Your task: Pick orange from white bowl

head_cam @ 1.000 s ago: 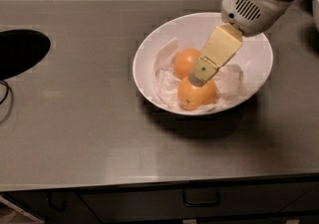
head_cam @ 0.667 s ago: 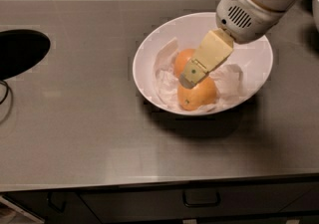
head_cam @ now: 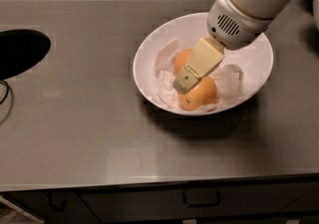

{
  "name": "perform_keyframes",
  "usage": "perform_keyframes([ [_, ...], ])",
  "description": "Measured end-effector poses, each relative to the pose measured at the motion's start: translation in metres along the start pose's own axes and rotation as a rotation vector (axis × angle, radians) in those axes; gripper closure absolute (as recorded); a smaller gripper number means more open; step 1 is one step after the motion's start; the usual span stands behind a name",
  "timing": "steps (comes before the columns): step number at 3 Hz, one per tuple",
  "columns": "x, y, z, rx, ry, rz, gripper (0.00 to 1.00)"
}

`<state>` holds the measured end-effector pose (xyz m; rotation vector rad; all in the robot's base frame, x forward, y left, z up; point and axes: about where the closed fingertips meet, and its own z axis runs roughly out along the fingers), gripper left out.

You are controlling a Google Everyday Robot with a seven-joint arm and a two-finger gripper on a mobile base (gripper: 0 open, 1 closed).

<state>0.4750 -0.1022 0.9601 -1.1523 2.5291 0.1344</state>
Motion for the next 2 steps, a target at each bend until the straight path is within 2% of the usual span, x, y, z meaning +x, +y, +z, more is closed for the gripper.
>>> perform_keyframes([
  [1, -0.001, 0.004, 0.011, 0.029, 0.017, 0.006, 0.0],
  [2, 0.002, 0.005, 0.021, 0.056, 0.024, 0.021, 0.12],
])
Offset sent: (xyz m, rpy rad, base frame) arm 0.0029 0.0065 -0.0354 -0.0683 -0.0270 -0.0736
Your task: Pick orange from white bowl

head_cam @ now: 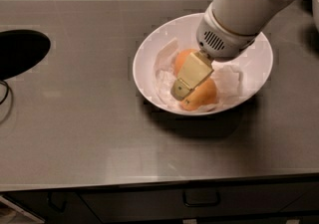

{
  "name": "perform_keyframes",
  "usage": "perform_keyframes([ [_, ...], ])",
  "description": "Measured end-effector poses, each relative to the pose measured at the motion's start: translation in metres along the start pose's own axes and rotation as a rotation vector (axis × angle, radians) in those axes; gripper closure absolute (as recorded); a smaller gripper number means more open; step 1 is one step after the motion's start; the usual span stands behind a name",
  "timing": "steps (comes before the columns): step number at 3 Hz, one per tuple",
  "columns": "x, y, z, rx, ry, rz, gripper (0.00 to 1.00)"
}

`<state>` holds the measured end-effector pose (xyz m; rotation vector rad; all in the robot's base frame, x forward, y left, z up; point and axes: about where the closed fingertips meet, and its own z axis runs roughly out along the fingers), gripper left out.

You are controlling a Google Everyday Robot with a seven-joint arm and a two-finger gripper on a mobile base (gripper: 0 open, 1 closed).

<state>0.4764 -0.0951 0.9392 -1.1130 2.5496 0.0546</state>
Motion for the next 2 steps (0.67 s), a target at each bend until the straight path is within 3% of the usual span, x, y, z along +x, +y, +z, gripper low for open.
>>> perform_keyframes([
  [2, 0.0036, -0.0023, 0.0105, 0.057, -0.009, 0.043, 0.27],
])
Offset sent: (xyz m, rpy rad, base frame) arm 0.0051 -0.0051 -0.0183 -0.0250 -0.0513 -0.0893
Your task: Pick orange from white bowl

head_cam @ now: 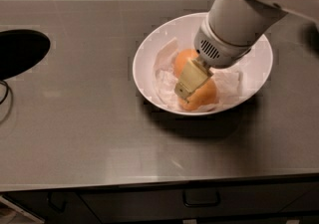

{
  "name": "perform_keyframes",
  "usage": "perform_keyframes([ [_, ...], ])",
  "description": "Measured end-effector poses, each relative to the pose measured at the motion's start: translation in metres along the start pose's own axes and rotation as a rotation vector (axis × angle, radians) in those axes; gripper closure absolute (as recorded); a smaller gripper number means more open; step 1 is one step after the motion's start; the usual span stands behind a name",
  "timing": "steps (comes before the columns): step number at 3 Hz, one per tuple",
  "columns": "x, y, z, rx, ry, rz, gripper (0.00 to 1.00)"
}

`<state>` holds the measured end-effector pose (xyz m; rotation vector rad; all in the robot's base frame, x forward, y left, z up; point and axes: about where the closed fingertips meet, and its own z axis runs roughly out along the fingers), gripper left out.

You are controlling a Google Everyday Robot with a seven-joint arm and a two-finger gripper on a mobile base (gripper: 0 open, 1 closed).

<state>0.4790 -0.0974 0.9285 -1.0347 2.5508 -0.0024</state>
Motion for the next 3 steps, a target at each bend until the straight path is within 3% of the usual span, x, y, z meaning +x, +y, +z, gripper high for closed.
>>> perform_keyframes([
  [1, 0.002, -0.002, 0.002, 0.029, -0.005, 0.025, 0.34],
  [3, 0.01, -0.005, 0.015, 0.089, 0.006, 0.059, 0.39],
])
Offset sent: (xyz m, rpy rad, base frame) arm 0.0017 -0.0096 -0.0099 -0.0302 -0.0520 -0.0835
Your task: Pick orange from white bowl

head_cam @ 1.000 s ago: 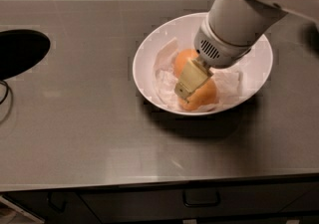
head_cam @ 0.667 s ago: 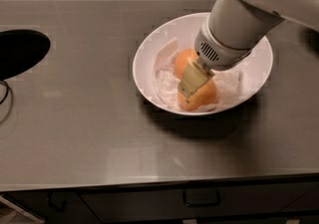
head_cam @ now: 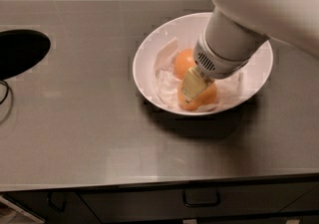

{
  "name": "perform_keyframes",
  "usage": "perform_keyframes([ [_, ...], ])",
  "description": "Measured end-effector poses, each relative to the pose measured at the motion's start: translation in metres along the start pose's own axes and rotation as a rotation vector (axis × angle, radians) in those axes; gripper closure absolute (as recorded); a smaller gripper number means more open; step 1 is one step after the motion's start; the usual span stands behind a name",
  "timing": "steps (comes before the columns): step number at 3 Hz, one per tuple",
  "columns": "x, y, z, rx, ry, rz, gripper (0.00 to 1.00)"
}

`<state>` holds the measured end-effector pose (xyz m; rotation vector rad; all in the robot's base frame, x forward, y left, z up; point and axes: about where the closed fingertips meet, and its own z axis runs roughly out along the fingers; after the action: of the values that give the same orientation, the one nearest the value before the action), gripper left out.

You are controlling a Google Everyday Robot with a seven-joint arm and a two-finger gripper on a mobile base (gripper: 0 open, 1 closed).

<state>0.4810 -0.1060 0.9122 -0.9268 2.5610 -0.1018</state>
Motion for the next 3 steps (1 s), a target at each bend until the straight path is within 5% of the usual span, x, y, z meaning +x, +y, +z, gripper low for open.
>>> perform_keyframes([
  [3, 0.0019, 0.0042, 0.0158, -0.01, 0.018, -0.003, 0.44],
])
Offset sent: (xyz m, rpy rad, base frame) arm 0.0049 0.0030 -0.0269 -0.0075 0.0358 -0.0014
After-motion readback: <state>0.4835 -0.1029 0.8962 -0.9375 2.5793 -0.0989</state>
